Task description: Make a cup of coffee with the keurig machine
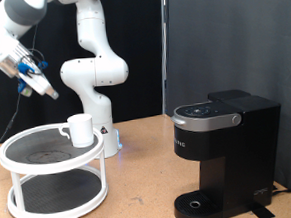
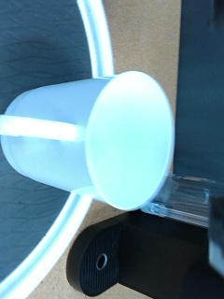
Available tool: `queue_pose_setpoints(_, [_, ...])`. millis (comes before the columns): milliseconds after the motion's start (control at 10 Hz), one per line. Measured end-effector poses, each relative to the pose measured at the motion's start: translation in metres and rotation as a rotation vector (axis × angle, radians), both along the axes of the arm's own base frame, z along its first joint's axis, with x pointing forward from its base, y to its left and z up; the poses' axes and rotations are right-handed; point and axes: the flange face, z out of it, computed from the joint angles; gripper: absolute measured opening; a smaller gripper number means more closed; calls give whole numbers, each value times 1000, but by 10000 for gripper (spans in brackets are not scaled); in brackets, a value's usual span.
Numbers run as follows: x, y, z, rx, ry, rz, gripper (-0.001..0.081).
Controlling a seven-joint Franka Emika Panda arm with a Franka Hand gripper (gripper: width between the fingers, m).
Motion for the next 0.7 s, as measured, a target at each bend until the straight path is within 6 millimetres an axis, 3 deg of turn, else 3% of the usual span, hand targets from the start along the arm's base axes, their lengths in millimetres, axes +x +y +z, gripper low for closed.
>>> queue_pose_setpoints(100, [-1, 3, -13, -15, 1, 2, 281])
queue_pose_setpoints(300, [-4, 11, -35, -37, 2, 5, 600])
queue_pose_setpoints(400, [-5, 15, -44, -48, 3, 6, 600])
queue_pose_setpoints(500, [-7, 18, -54, -57, 3, 5, 692])
queue_pose_setpoints(700, [-10, 25, -68, -68, -2, 8, 727])
